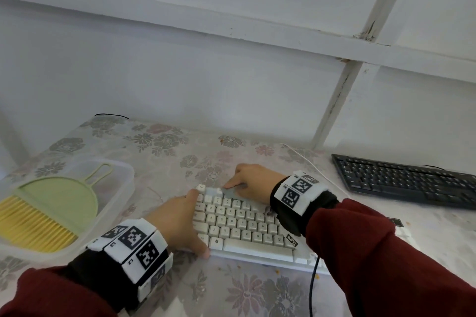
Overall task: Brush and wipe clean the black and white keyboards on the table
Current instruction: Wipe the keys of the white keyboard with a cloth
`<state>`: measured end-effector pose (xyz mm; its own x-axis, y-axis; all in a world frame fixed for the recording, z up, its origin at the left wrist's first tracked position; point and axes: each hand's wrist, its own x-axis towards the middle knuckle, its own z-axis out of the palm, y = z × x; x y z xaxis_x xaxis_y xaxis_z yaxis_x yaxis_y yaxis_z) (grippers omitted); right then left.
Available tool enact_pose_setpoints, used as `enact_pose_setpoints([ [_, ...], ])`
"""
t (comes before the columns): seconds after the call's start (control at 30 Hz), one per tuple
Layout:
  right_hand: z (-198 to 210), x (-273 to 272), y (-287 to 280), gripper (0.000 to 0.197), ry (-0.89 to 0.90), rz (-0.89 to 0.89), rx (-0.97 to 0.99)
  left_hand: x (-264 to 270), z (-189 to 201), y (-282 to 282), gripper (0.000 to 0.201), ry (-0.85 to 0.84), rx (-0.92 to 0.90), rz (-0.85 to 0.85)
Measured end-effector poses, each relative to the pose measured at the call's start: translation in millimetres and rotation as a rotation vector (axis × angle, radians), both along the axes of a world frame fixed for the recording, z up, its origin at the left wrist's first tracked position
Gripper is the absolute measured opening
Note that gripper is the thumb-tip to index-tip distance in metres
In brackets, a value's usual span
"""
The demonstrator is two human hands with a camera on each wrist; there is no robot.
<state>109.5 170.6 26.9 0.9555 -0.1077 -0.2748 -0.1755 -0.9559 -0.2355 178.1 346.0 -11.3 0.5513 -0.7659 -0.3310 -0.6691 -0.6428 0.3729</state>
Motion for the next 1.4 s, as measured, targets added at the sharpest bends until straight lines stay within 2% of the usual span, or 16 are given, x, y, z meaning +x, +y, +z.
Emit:
enact_pose_setpoints([
  [0.17, -3.5, -19.9, -27.4, 0.035, 0.048, -0.074, -0.061, 0.4, -1.1, 0.3, 0.116, 0.009, 0.008, 0.006],
  [0.37, 13.2, -32.2, -45.1, 0.036, 0.058, -0.107, -0.136, 1.1, -1.9, -0.5, 0.114, -0.003, 0.022, 0.001],
  [0.5, 14.4, -37.5, -35.6, 0.034, 0.068, -0.008, -0.133, 1.5, -3.0, -0.5, 0.115, -0.001, 0.031, 0.004],
  [0.63, 4.2, -30.1, -24.5, 0.031, 0.080, 0.134, -0.293, 1.5, -3.9, -0.9, 0.116, 0.005, 0.031, 0.000],
  [0.83, 2.6, -22.4, -24.3, 0.028, 0.087, 0.072, -0.322, 1.7, -4.0, -1.2, 0.115, 0.001, 0.036, 0.000],
  [0.93, 1.4, -20.2, -28.5, 0.033, 0.101, 0.052, -0.346, 1.5, -4.0, -0.6, 0.116, 0.005, 0.030, 0.010],
  [1.0, 2.4, -21.0, -34.4, 0.033, 0.090, 0.000, -0.321, 0.9, -3.8, -0.6, 0.116, 0.003, 0.031, 0.010],
  [1.2, 8.5, -36.9, -39.1, 0.028, 0.024, -0.126, -0.072, 1.1, -3.6, -0.9, 0.115, -0.003, 0.033, 0.002],
  [1.4, -1.4, -49.3, -39.2, 0.026, -0.054, -0.268, -0.031, 1.6, -2.1, -0.1, 0.116, 0.003, 0.040, 0.014],
])
